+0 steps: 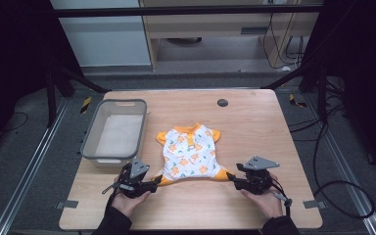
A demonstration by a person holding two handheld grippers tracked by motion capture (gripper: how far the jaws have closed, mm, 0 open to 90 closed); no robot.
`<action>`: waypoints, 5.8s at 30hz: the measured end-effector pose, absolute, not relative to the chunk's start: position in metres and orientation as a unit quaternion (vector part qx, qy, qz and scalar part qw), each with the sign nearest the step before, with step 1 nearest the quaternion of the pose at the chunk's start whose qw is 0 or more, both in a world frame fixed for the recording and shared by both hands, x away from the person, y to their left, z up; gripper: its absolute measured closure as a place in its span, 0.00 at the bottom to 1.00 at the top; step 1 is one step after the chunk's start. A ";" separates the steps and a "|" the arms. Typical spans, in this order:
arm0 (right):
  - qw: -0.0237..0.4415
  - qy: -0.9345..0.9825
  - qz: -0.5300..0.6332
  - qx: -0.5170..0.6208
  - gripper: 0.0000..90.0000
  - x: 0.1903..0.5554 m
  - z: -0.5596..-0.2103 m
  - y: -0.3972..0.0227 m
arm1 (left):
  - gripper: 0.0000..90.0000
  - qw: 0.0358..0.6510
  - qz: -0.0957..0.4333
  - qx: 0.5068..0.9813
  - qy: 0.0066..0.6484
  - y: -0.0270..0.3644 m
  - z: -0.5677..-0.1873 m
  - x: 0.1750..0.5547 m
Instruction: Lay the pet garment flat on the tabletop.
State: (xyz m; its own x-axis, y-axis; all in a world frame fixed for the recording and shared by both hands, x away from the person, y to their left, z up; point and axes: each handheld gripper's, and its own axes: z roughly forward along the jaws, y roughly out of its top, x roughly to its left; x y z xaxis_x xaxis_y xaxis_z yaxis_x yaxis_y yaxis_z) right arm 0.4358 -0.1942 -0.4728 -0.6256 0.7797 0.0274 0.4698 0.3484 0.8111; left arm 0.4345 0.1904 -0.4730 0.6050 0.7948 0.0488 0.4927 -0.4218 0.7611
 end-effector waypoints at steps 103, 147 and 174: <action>0.156 0.824 0.369 0.399 0.81 0.435 -0.492 -0.204 | 0.45 0.367 0.158 0.858 0.323 0.150 -0.474 0.385; 0.176 0.789 0.452 0.376 0.82 0.394 -0.460 -0.217 | 0.56 0.419 0.161 0.812 0.373 0.198 -0.439 0.391; 0.195 0.786 0.445 0.383 0.75 0.470 -0.462 -0.159 | 0.52 0.370 0.225 0.808 0.399 0.156 -0.442 0.480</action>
